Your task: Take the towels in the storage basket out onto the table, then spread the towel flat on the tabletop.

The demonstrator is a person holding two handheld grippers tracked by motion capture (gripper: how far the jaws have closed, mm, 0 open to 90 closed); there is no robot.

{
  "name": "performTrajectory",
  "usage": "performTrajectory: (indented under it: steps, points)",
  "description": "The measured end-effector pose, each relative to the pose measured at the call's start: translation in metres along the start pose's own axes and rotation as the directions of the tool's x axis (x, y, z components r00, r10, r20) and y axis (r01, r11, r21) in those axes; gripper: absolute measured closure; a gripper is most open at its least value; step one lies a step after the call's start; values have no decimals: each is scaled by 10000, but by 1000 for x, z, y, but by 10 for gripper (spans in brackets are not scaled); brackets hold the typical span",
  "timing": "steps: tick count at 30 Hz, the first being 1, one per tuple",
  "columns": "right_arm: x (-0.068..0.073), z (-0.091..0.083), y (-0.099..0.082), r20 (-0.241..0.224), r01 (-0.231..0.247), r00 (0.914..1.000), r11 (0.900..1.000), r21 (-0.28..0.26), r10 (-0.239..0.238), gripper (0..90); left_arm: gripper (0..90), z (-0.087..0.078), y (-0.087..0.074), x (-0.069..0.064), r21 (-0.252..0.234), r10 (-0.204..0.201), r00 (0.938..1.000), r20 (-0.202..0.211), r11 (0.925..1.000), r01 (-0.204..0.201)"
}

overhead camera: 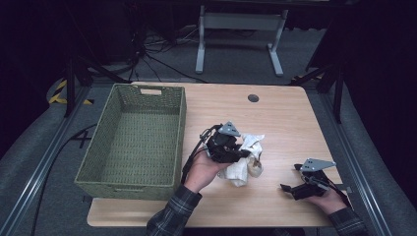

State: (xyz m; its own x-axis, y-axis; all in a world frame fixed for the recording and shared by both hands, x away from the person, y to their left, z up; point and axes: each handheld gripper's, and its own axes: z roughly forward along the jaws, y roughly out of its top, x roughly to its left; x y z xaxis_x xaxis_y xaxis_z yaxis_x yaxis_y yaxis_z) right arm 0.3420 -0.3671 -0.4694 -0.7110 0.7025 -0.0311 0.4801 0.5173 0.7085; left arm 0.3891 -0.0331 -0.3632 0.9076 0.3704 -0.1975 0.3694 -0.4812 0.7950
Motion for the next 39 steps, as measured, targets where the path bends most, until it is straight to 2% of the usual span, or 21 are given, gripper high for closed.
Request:
performTrajectory:
  steps: [1, 2, 5, 11, 16, 18, 22, 26, 29, 31, 32, 34, 36, 39]
  points:
    - [0, 0, 0, -3, -1, 10000, 10000, -4, 1, 4, 758, 4, -1, -1, 156, 27, 10000, 35, 9999, -27]
    - [0, 0, 0, -9, 5, 10000, 10000, -3, -5, 4, 758, 8, -2, -1, 65, 29, 10000, 60, 10000, -30]
    - [0, 0, 0, -34, -31, 10000, 10000, 21, 31, 4, 758, 15, -4, -3, 184, 21, 9999, 131, 9998, -24]
    - [0, -1, -1, -77, -37, 10000, 10000, 48, 38, 4, 757, 42, -12, -7, 742, 264, 9988, 409, 9968, -294]
    - [0, -2, -2, -87, -23, 10000, 10000, 20, 23, 4, 755, 61, -20, -7, 1292, 244, 9977, 639, 9911, -325]
    - [0, -3, -3, -101, -15, 9999, 10000, 28, 15, 4, 752, 66, -22, -7, 1282, 168, 9978, 637, 9914, -249]
    - [1, -4, -3, -73, -10, 10000, 10000, 0, 10, 6, 744, 77, -28, -6, 1621, 157, 9965, 826, 9863, -289]
    - [1, -5, -4, -49, 19, 10000, 10000, 15, -19, 18, 682, 86, -31, -6, 1877, 196, 9954, 940, 9815, -370]
    - [1, -6, -5, -92, -37, 10000, 10000, 44, 38, 22, 617, 90, -33, -4, 2007, 156, 9948, 1004, 9790, -356]
    - [2, -6, -5, -97, -24, 10000, 10000, 39, 24, 22, 574, 90, -33, -4, 1971, 96, 9952, 974, 9800, -288]
    - [2, -6, -5, -97, -26, 9999, 10000, 39, 26, 23, 539, 90, -33, -5, 1897, 73, 9940, 1090, 9814, -280]
    - [1, -6, -5, -105, -27, 9999, 10000, 43, 27, 27, 489, 88, -32, -6, 1828, 165, 9940, 1082, 9825, -362]
    - [1, -7, -4, -97, -24, 10000, 10000, 42, 25, 44, 464, 81, -30, -5, 1559, 164, 9936, 1122, 9872, -339]
    - [-1, -10, -3, -148, -211, 9997, 9998, 42, 212, 75, 449, 69, -27, -4, 1171, 69, 9953, 962, 9930, -182]
